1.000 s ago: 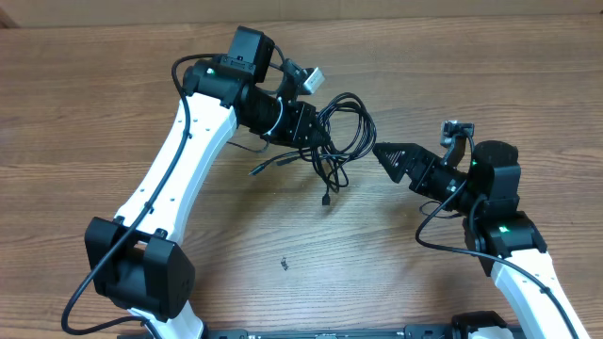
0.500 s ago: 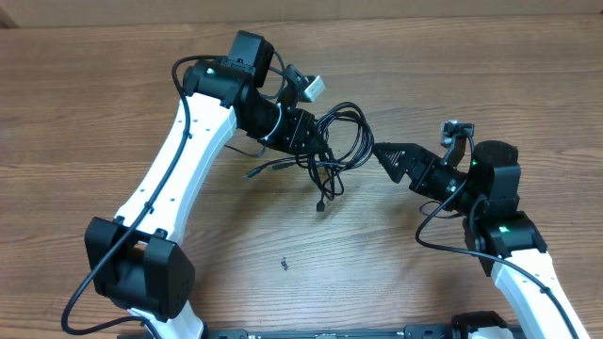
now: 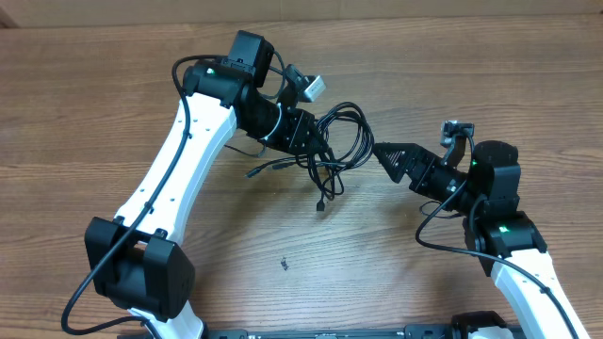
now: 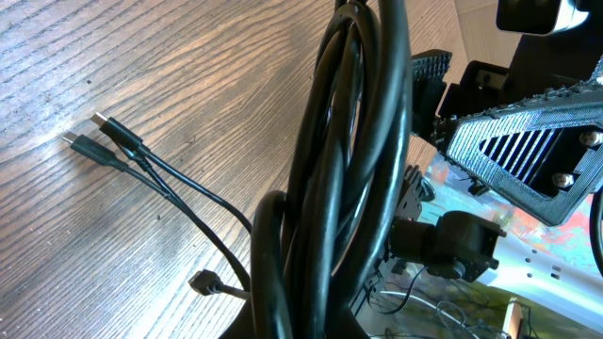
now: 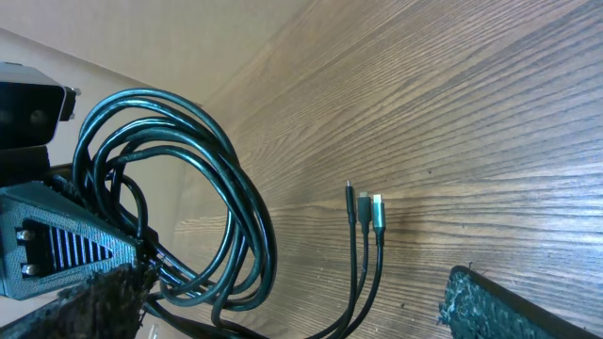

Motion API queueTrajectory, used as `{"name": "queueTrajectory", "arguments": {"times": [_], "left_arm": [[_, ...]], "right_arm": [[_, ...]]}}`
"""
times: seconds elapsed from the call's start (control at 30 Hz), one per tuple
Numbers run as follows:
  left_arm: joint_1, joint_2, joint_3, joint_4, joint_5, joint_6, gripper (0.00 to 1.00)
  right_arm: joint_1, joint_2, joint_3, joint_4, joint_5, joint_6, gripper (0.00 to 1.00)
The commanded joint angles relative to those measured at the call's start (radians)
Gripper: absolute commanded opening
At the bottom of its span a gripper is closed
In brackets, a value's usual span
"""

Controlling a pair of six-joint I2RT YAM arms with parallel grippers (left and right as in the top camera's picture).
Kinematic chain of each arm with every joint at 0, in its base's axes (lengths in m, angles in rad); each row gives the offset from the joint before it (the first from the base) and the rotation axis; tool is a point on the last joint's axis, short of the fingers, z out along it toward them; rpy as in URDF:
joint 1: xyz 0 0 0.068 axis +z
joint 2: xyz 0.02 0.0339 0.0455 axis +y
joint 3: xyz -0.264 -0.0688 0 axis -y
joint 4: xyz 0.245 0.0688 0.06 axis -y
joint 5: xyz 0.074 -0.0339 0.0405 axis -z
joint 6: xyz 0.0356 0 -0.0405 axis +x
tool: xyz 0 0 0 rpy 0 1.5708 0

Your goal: Untangle cables

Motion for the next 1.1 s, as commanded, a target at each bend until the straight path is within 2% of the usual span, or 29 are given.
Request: {"name": "queueTrajectory", "arguments": {"times": [0.0, 0.13, 0.27, 0.43, 0.63, 0.8, 0.97, 1.07], "left_arm": [[-0.003, -0.029, 0.016, 0.004, 0.021, 0.048, 0.04], [-0.035, -0.029, 0.016, 0.001, 0.026, 0.204, 0.04], [-0.081, -0.029, 0.016, 0.005, 0.021, 0.301, 0.04], [-0.087, -0.029, 0.016, 0.031, -0.053, 0.306, 0.04], [-0.085, -0.029, 0.016, 0.042, -0.058, 0.307, 0.04], [-0.085, -0.029, 0.016, 0.058, -0.108, 0.307, 0.04], [-0.087, -0.029, 0.016, 0.063, -0.107, 0.297, 0.04], [-0.087, -0.029, 0.016, 0.063, -0.095, 0.241, 0.04]], "right_arm": [[-0.003, 0.001, 0.019, 0.005, 0.004, -0.001, 1.00], [-0.003, 0.001, 0.019, 0.005, 0.004, -0.001, 1.00], [-0.003, 0.001, 0.019, 0.005, 0.004, -0.001, 1.00], [-0.003, 0.001, 0.019, 0.005, 0.023, -0.002, 1.00], [-0.003, 0.001, 0.019, -0.003, 0.008, -0.001, 1.00], [-0.003, 0.001, 0.019, -0.048, 0.087, -0.001, 1.00], [-0.003, 0.001, 0.019, -0.065, 0.051, -0.001, 1.00], [-0.003, 0.001, 0.019, -0.072, -0.005, -0.001, 0.99]]}}
